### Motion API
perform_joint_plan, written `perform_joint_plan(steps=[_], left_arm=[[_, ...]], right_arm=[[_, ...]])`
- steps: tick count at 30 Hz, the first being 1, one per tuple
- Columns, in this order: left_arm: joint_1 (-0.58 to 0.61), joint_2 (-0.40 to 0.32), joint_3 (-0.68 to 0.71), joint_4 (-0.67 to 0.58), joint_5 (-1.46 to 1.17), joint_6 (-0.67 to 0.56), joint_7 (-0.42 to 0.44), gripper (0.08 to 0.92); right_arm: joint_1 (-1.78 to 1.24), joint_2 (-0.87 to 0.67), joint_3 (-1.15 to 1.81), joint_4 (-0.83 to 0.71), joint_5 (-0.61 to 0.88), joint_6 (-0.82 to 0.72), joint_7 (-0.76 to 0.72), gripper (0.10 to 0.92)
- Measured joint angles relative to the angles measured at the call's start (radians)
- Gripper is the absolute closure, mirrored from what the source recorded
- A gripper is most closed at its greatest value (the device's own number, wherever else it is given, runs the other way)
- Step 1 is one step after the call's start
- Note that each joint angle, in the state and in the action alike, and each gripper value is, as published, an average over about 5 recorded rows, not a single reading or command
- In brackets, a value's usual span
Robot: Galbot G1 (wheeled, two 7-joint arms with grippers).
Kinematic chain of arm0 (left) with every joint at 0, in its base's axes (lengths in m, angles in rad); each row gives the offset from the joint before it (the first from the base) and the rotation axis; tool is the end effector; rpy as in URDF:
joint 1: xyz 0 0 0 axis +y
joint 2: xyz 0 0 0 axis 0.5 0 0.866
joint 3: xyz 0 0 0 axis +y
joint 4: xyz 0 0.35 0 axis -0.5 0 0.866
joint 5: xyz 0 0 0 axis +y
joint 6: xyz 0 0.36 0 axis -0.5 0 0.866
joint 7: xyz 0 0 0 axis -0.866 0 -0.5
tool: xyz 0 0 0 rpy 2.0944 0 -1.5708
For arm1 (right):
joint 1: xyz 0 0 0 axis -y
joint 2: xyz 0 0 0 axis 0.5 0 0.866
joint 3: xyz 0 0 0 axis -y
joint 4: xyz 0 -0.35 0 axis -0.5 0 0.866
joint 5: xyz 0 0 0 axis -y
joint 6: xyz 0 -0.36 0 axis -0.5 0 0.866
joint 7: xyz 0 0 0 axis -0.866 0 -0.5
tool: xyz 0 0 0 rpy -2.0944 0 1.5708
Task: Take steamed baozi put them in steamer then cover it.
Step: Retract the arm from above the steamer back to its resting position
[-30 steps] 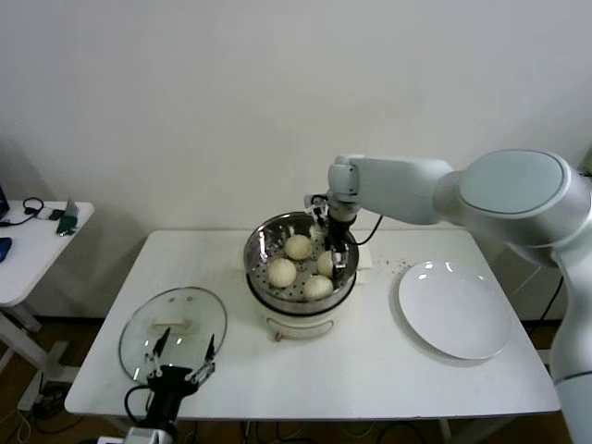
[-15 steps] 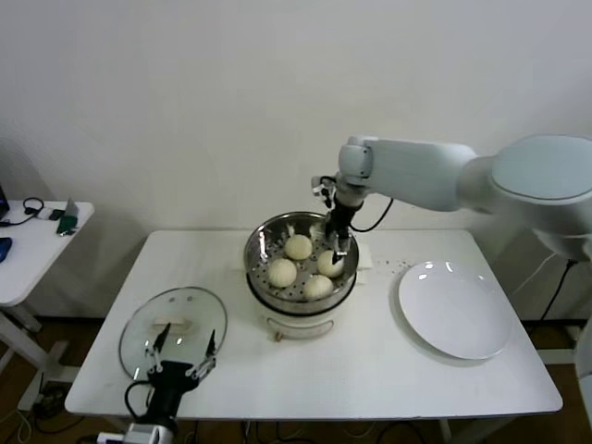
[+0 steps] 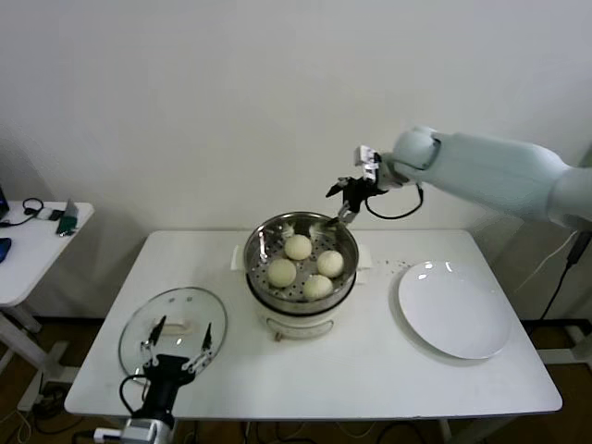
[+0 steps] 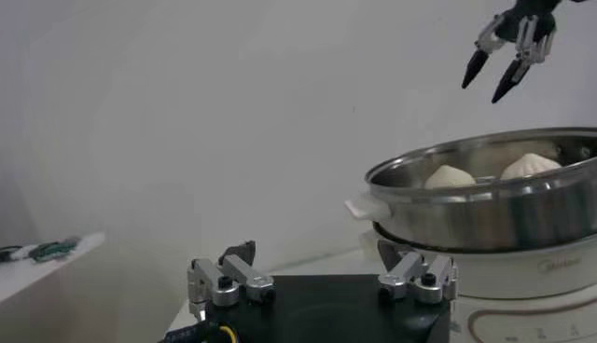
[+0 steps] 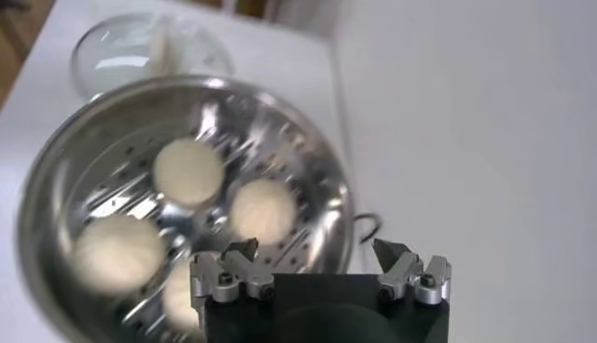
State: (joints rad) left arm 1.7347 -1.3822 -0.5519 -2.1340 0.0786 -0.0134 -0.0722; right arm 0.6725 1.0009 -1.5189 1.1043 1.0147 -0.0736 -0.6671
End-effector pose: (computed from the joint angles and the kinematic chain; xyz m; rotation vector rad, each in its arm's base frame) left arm 0.1378 0.0381 -0.3116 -0.0338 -3.0222 -0.3814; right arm 0.6007 -0.0350 -0.0576 1.4392 -2.0457 1.0961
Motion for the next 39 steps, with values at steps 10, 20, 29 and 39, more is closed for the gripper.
perform_joint_plan(steps=[10,20,29,39], left_arm=[[-0.018,0.008,-0.01,-0.011,0.034,0.003,-0.011,0.177],[-0.024,0.014,-0.023,-0.022,0.074,0.011,-0.013,0.177],[-0.043,0.018,-0.035,-0.028,0.151,0.023,-0.009,0.177],[-0.033,0.036,-0.068,-0.031,0.424,0.046,0.006,0.177]], right_arm=[[-0.343,-0.248,0.419,0.169,-0.061,0.104,0.239,0.203],[-0.851,-0.382,0.939,0.336,-0.148,0.175,0.391,0.203],[-1.354,-0.341,1.433,0.459,-0.264,0.196,0.454,0.203],[-1.785,-0.162,1.862,0.581,-0.368,0.179,0.474,0.203]])
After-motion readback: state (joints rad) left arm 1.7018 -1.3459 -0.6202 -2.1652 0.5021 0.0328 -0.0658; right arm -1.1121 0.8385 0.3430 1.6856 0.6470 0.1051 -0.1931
